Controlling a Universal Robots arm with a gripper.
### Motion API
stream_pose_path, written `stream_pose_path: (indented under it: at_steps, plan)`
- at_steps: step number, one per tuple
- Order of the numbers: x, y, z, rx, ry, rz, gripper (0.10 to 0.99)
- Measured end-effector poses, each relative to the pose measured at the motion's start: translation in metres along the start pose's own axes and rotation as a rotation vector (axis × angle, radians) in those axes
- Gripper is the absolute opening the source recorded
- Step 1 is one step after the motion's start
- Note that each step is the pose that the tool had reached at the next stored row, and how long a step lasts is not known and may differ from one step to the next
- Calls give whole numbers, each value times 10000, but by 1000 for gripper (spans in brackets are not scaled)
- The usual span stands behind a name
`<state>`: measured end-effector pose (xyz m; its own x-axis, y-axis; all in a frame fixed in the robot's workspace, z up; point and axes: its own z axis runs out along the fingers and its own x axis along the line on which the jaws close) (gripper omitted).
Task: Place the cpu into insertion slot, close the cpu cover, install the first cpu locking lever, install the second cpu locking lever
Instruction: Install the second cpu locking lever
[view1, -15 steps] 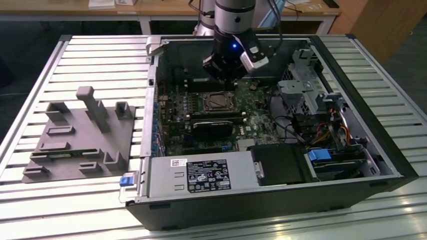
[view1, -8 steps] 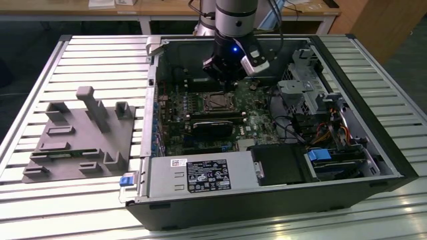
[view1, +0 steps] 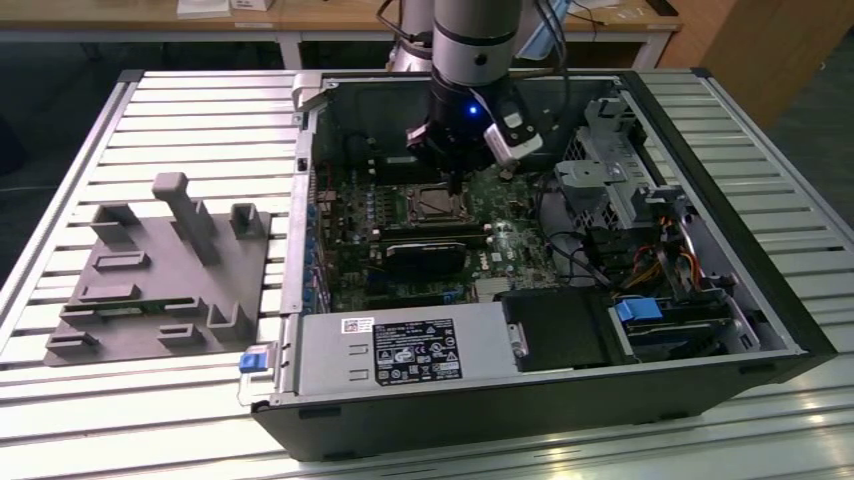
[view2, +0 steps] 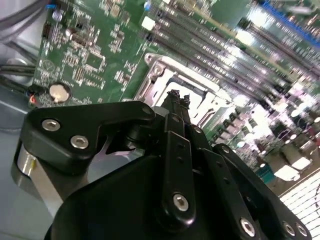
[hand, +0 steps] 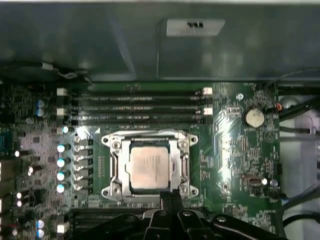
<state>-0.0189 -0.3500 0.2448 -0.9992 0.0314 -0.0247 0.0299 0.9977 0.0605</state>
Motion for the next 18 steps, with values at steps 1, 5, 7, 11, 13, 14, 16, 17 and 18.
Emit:
stream_pose_path:
  at_steps: [1, 5, 7, 11, 13, 14, 16, 17, 18]
  plan:
    - [-1, -19, 1, 1, 1, 0, 106]
    - [0, -44, 36, -32, 0, 2, 106]
    - [0, -47, 53, -83, 3, 3, 106]
    - [2, -71, 81, -269, 9, 7, 106]
    - [2, -88, 93, -422, 13, 11, 106]
    - [2, -102, 97, -469, 14, 13, 106]
    - [1, -137, 102, -504, 15, 14, 106]
    - [2, -156, 103, -521, 16, 14, 106]
    - [4, -176, 104, -537, 16, 14, 106]
